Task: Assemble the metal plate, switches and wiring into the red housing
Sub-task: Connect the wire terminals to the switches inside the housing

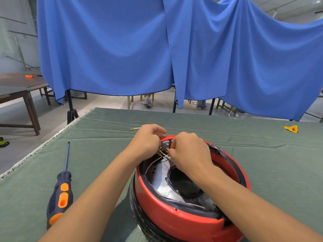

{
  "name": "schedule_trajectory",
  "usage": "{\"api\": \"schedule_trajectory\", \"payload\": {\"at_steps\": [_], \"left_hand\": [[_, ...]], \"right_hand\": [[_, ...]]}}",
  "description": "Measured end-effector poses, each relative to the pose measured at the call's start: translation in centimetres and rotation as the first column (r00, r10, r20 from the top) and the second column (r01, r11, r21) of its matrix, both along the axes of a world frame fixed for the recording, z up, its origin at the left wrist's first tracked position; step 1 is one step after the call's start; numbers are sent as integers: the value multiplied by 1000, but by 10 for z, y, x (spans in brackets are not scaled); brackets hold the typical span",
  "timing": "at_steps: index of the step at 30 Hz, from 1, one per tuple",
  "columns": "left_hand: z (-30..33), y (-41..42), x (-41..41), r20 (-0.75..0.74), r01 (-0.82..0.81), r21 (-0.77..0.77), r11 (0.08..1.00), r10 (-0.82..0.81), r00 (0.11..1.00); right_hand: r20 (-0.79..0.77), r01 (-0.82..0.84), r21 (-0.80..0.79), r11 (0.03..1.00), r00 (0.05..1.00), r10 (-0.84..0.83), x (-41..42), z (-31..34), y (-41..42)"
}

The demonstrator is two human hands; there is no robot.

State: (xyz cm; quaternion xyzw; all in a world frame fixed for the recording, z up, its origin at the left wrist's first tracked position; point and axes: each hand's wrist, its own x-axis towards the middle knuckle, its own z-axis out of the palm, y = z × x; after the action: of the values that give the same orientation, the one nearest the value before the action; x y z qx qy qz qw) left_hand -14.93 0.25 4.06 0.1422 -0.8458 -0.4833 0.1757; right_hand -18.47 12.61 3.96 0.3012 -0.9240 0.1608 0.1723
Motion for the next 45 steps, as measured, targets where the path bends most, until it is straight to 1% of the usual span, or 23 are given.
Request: {"api": "schedule_trajectory", "payload": {"at_steps": [5, 8, 13, 18, 26, 33, 37, 39, 41, 43, 45], "left_hand": [[0, 1, 1, -1, -6, -16, 1000, 6, 1000], [0, 0, 1, -23, -46, -21, 999, 46, 999], [-1, 0, 3, -54, -84, -21, 996, 83, 995], [-1, 0, 3, -70, -102, -28, 994, 100, 993], [-2, 0, 2, -73, -116, -31, 993, 114, 991], [-2, 2, 4, -77, -126, -91, 988, 120, 990], [-1, 1, 3, -78, -130, -87, 988, 123, 989], [-2, 1, 3, -76, -124, -93, 988, 117, 990], [-2, 1, 4, -74, -114, -104, 988, 107, 992], [-2, 1, 6, -75, -99, -85, 991, 93, 993], [0, -1, 8, -63, -75, -50, 996, 72, 995]], "right_hand": [[-41, -3, -3, 1000, 999, 3, -1, -1, 0], [-71, -6, 3, 1000, 997, 7, -1, -2, -1], [-100, -35, 53, 998, 994, 40, -3, -2, 0], [-158, -20, 72, 997, 987, 31, -3, -4, -3], [-127, -14, 67, 998, 992, 22, -6, -6, -4], [-74, -8, 48, 999, 997, 12, -7, -5, -7], [-44, 27, 17, 999, 999, -26, -8, -3, -8], [-17, 9, 11, 1000, 1000, -9, -7, -3, -9], [46, -16, -26, 1000, 999, 17, -7, -2, -4], [121, -12, -136, 991, 992, 29, -8, 3, 4], [121, 23, -263, 964, 993, 10, -8, 10, 10]]}}
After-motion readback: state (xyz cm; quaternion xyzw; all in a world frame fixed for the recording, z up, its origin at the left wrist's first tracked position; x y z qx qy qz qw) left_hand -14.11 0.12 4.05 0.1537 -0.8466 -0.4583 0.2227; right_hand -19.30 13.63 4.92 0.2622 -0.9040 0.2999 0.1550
